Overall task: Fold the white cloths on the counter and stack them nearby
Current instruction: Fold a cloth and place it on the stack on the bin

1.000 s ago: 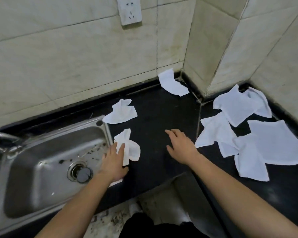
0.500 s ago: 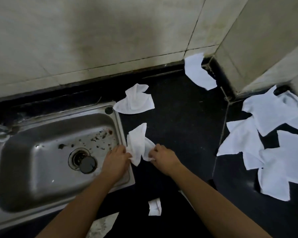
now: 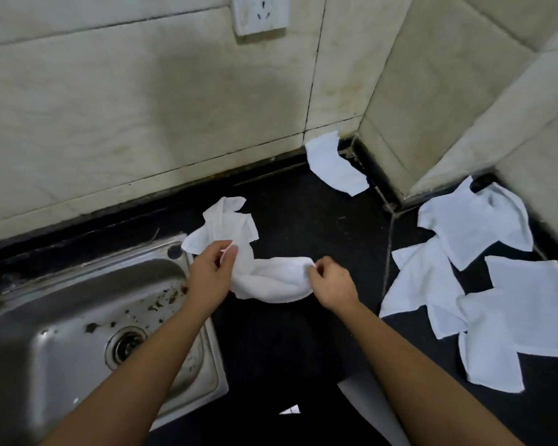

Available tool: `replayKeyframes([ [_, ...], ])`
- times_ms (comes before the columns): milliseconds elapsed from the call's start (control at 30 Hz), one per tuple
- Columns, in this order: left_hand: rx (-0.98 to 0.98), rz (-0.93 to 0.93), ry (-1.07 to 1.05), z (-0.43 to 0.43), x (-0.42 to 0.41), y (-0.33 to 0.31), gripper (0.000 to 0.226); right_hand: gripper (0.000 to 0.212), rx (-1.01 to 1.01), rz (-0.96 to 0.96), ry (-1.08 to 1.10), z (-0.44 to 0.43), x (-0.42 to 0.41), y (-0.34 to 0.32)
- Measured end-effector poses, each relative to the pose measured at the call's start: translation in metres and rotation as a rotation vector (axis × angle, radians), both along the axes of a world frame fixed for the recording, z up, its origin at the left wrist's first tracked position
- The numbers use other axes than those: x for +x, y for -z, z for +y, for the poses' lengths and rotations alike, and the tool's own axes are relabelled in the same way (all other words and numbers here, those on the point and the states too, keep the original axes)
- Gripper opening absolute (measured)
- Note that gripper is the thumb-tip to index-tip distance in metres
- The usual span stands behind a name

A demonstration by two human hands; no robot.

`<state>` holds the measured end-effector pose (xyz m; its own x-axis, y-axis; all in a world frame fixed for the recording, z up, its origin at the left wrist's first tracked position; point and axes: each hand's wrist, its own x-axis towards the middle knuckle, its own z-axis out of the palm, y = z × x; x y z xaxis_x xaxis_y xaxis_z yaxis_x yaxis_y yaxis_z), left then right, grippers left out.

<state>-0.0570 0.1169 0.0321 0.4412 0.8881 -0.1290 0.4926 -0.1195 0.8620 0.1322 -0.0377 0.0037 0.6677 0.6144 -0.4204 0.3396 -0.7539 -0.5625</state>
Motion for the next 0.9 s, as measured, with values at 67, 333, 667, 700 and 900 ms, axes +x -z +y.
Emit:
replayKeyframes([
  [67, -0.073, -0.103, -0.114, -0.003, 0.017, -0.005, 0.017, 0.026, 0.197, 0.081, 0.319, -0.007, 0.011, -0.005],
  [333, -0.458, 0.076, -0.214, -0.035, 0.033, 0.036, 0.013, 0.027, 0.172, 0.077, 0.539, -0.054, 0.046, 0.007],
  [667, -0.581, 0.366, -0.156, -0.056, 0.002, 0.073, 0.014, 0.036, -0.057, -0.206, 0.162, -0.06, 0.001, 0.036],
  [700, -0.515, 0.455, -0.069, -0.053, -0.001, 0.073, 0.02, 0.041, -0.069, -0.253, 0.18, -0.056, 0.001, 0.036],
  [900, 0.08, 0.689, 0.293, -0.032, 0.03, 0.064, 0.053, 0.055, -0.319, -0.262, 0.123, -0.052, 0.029, 0.035],
])
